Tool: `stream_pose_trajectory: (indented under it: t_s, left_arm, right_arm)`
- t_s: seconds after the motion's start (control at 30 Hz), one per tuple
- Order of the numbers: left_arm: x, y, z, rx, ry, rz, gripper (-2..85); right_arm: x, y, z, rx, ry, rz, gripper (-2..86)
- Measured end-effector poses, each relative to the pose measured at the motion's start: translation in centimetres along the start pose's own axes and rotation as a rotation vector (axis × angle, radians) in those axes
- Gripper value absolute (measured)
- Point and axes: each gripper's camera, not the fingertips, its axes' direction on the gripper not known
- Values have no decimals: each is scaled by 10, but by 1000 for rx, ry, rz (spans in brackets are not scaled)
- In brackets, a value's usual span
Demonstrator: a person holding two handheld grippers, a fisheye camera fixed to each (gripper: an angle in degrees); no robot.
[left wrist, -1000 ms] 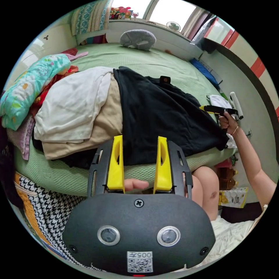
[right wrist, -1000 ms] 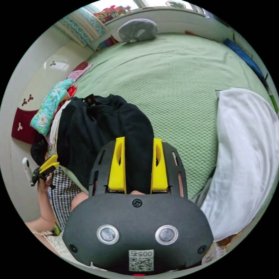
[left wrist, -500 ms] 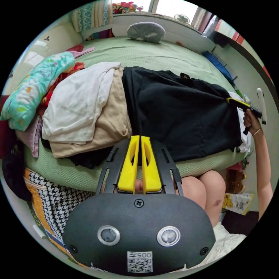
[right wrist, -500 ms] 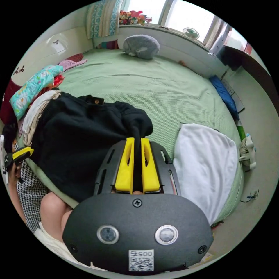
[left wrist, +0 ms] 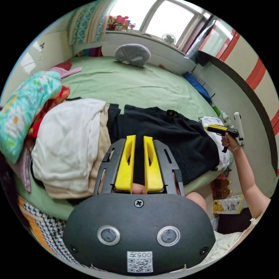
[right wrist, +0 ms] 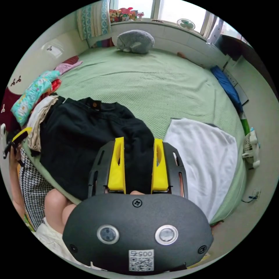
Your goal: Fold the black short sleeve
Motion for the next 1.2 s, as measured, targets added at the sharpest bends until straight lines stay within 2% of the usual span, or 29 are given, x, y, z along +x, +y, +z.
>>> stream_pose_trajectory:
  t_s: [0.17,0.23,0.33,0.47,0.53,0.67,0.8,0.9,1.0,1.2]
  left_arm:
    - [-1,-69,63,-103,40,-34,127]
    - [3,-89,90,-139,-62,-11,135]
    - [9,-99,128,-240,-112,28,137]
    - [25,-103,138,-242,-214,99,125]
    - [34,-107,136,-236,-213,144,64]
    - [38,-123,120,-169,-222,128,21]
    - [37,-158,108,-83,-257,96,23]
    - [30,-172,122,-171,-292,33,38]
    - [30,-160,116,-133,-337,27,39]
    - [41,-109,98,-123,-110,118,59]
  right_arm:
    - [4,-33,43,-75,-50,42,135]
    - [2,-38,66,-131,-56,66,137]
    - [-10,-36,77,-92,24,7,124]
    - [-15,-30,75,-26,35,-48,81]
    - [-15,-27,71,15,17,-71,43]
    - [-9,-39,51,86,8,-70,18]
    - [6,-79,32,165,39,-12,20]
    - [17,-104,45,59,-7,84,53]
    - [22,-98,47,52,55,134,83]
    - [12,-65,23,156,-68,-43,119]
